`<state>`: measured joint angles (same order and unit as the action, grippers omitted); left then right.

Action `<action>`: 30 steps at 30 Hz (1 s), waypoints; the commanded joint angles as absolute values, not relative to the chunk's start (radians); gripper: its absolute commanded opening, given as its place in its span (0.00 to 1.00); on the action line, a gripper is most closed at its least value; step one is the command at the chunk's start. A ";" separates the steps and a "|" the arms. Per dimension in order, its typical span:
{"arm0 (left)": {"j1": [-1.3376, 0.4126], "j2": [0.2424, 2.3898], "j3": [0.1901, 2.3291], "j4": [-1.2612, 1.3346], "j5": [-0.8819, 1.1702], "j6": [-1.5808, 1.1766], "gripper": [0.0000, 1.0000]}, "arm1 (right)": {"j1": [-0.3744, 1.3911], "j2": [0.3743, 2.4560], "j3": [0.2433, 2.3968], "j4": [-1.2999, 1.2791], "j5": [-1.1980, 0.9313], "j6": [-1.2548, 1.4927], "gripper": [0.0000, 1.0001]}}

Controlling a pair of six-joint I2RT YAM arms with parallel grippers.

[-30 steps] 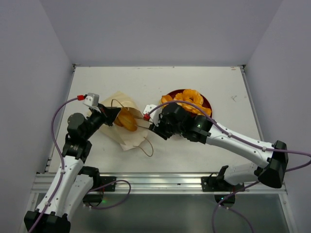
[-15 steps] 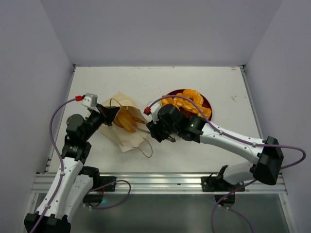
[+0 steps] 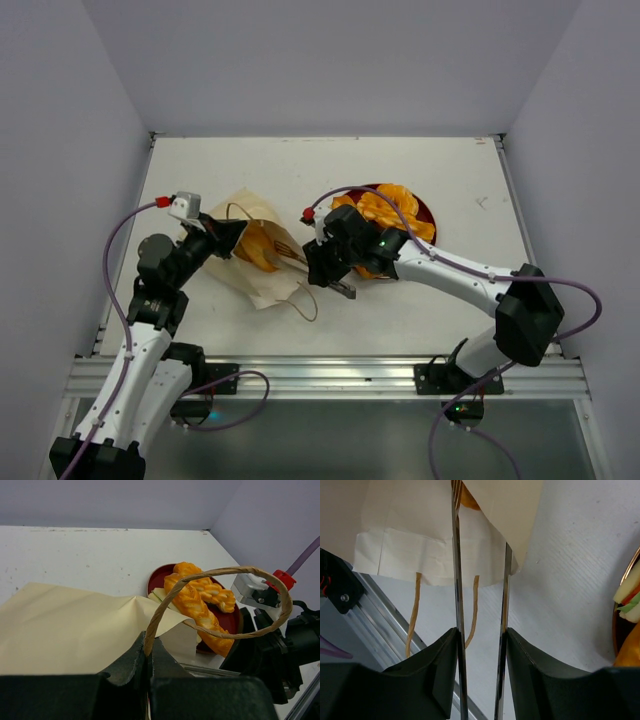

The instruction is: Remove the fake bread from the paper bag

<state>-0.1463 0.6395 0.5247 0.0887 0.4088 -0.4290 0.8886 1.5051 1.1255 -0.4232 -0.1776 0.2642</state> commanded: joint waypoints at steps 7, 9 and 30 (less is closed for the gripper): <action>-0.150 0.634 0.502 0.167 0.419 -0.451 0.00 | 0.848 1.523 1.143 -0.370 -0.278 0.310 0.28; -0.150 0.630 0.497 0.169 0.419 -0.445 0.00 | 0.833 1.519 1.141 -0.367 -0.298 0.299 0.18; -0.150 0.626 0.497 0.150 0.302 -0.403 0.00 | 0.790 1.290 1.207 -0.659 -0.472 -0.123 0.00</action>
